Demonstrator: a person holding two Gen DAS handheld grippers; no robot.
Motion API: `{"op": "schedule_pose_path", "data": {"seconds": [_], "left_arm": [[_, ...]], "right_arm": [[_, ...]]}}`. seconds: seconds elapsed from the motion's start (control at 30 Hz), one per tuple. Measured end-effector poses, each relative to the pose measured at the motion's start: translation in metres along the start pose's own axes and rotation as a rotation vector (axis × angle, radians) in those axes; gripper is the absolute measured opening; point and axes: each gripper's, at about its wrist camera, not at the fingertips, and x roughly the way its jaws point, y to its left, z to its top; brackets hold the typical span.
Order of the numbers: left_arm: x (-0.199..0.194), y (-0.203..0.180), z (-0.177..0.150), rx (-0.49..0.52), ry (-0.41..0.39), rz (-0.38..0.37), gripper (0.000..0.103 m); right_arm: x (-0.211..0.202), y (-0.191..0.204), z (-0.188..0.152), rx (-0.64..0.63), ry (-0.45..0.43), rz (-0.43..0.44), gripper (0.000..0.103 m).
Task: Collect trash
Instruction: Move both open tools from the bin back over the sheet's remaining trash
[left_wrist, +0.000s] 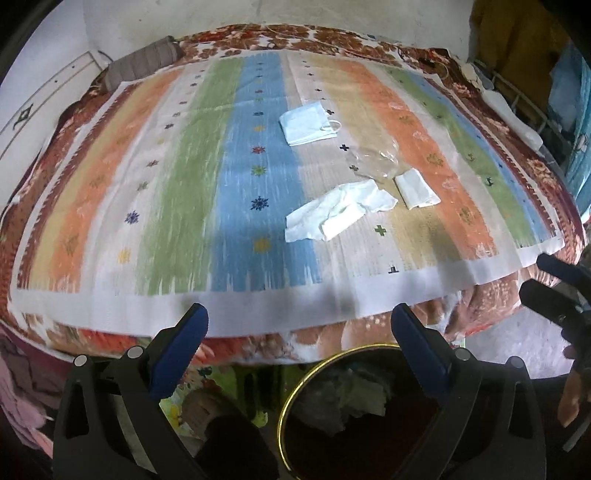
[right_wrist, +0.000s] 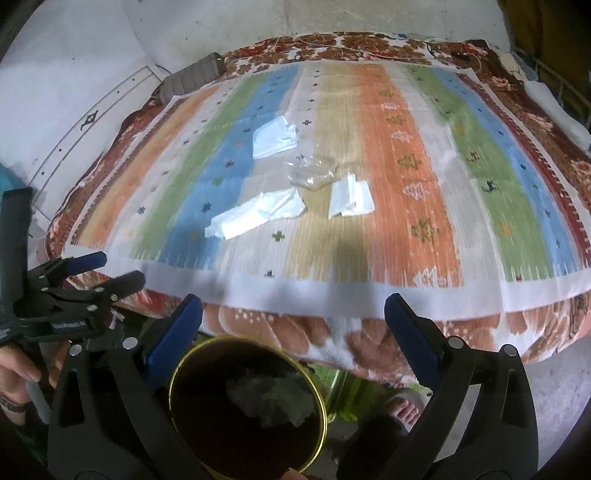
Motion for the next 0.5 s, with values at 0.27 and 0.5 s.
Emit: {"op": "schedule_pose_path", "data": {"seconds": [0.27, 0.5], "left_arm": [[0.032, 0.001, 0.025, 0.052, 0.032, 0.008, 0.097], [0.066, 0.000, 0.039, 0.120, 0.058, -0.027, 0.097]], "right_arm": [[0.016, 0.001, 0.028, 0.010, -0.016, 0.002, 0.094], [0.044, -0.010, 0.055, 0.042, -0.015, -0.009, 0.094]]}}
